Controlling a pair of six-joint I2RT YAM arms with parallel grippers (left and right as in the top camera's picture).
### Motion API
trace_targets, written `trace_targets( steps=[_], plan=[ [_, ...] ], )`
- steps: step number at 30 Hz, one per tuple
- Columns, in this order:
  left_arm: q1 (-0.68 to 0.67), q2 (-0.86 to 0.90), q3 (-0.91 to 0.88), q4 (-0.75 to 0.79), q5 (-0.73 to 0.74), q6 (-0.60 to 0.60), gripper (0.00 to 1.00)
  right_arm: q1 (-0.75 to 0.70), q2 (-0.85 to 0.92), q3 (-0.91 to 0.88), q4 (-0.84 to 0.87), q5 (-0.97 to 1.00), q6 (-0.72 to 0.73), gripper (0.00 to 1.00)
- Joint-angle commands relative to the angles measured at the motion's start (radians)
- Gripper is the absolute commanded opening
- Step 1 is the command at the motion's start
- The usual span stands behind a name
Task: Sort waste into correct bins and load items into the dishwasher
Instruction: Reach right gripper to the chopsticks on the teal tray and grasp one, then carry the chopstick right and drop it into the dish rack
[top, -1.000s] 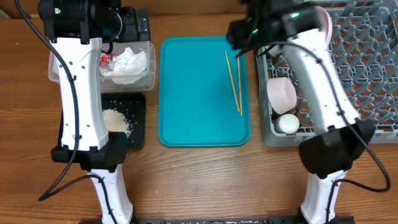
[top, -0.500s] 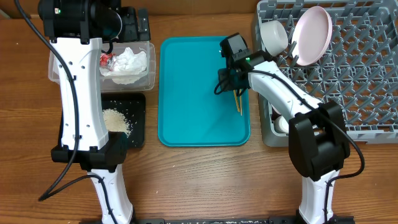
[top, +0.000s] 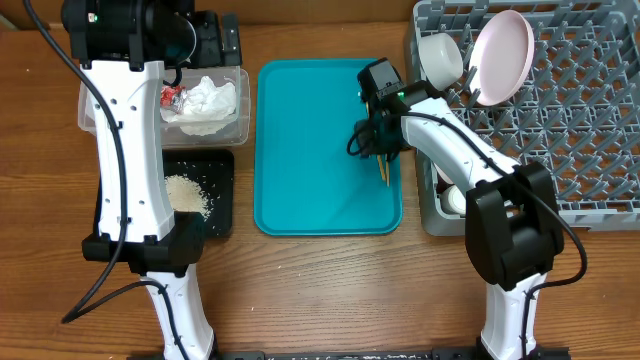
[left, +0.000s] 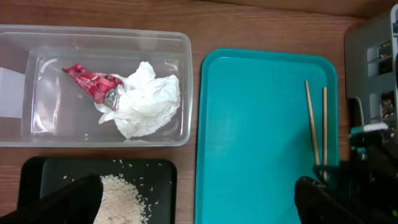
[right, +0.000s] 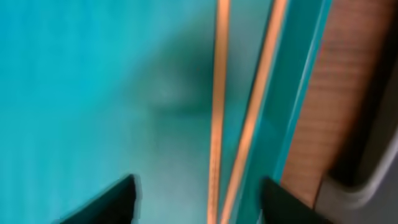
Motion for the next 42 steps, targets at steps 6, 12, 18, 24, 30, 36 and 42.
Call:
trace_targets(
  steps=[6, 12, 18, 24, 30, 36, 42],
  plan=[
    [0.0, -0.014, 0.002, 0.001, -0.006, -0.014, 1.0, -0.001, 0.012, 0.251, -0.108, -0.109, -0.039, 1.0],
    [0.0, -0.014, 0.002, 0.001, -0.006, -0.014, 1.0, 0.001, 0.041, 0.198, 0.017, -0.092, -0.136, 0.69],
    [0.0, -0.014, 0.002, 0.001, -0.006, -0.014, 1.0, 0.001, 0.13, 0.166, 0.047, -0.019, -0.179, 0.69],
    [0.0, -0.014, 0.002, 0.001, -0.006, -0.014, 1.0, 0.001, 0.2, 0.165, 0.06, 0.002, -0.19, 0.63],
    [0.0, -0.014, 0.002, 0.001, -0.006, -0.014, 1.0, -0.002, 0.21, 0.151, 0.078, 0.053, -0.19, 0.6],
    [0.0, -0.014, 0.002, 0.001, -0.006, -0.014, 1.0, 0.002, 0.21, 0.147, 0.043, 0.017, -0.163, 0.35],
    [0.0, -0.014, 0.002, 0.0, -0.006, -0.014, 1.0, 0.013, 0.21, 0.147, -0.023, -0.045, -0.117, 0.07]
  ],
)
